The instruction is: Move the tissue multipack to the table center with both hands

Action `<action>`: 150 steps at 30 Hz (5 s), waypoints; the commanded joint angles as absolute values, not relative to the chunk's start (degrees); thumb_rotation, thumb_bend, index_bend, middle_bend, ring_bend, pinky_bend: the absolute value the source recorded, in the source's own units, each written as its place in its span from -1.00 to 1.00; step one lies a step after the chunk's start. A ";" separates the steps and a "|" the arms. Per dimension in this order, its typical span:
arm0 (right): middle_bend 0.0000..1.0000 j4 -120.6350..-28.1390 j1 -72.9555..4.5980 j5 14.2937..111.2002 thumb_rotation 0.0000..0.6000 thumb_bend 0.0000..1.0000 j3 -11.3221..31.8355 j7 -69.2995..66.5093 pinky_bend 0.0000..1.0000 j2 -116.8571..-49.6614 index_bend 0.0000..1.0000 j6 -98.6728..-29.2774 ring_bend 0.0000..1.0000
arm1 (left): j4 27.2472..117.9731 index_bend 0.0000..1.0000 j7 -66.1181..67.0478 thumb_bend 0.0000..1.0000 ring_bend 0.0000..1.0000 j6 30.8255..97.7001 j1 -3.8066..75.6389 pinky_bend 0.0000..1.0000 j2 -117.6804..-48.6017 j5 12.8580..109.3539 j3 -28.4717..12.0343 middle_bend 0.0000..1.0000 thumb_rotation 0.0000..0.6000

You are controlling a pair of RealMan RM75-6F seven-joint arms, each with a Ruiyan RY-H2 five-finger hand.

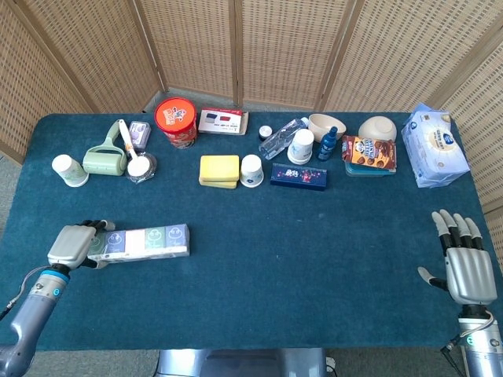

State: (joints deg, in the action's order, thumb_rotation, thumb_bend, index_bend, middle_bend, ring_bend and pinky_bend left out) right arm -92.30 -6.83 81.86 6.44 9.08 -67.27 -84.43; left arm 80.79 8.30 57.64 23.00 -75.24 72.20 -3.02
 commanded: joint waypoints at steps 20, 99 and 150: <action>-1.00 -95.74 -9.78 83.91 1.00 -1.00 4.34 9.96 -1.00 -65.54 -1.00 -77.96 -1.00 | 89.29 0.05 0.91 -0.96 -0.01 62.56 27.65 0.12 -72.96 84.60 -5.23 0.16 1.00; -0.09 -115.76 -30.02 56.09 1.00 0.00 7.99 34.81 0.14 -75.30 -0.37 -67.46 -0.14 | 91.12 0.03 27.70 -0.96 -0.04 59.91 51.99 0.12 -103.92 59.20 -15.61 0.15 1.00; 0.56 -115.08 -27.06 64.16 1.00 0.98 6.05 24.77 0.93 -71.01 0.41 -70.15 0.47 | 96.98 -1.00 16.09 -1.00 -1.00 83.50 19.31 -0.88 -62.34 69.60 2.13 -1.00 1.00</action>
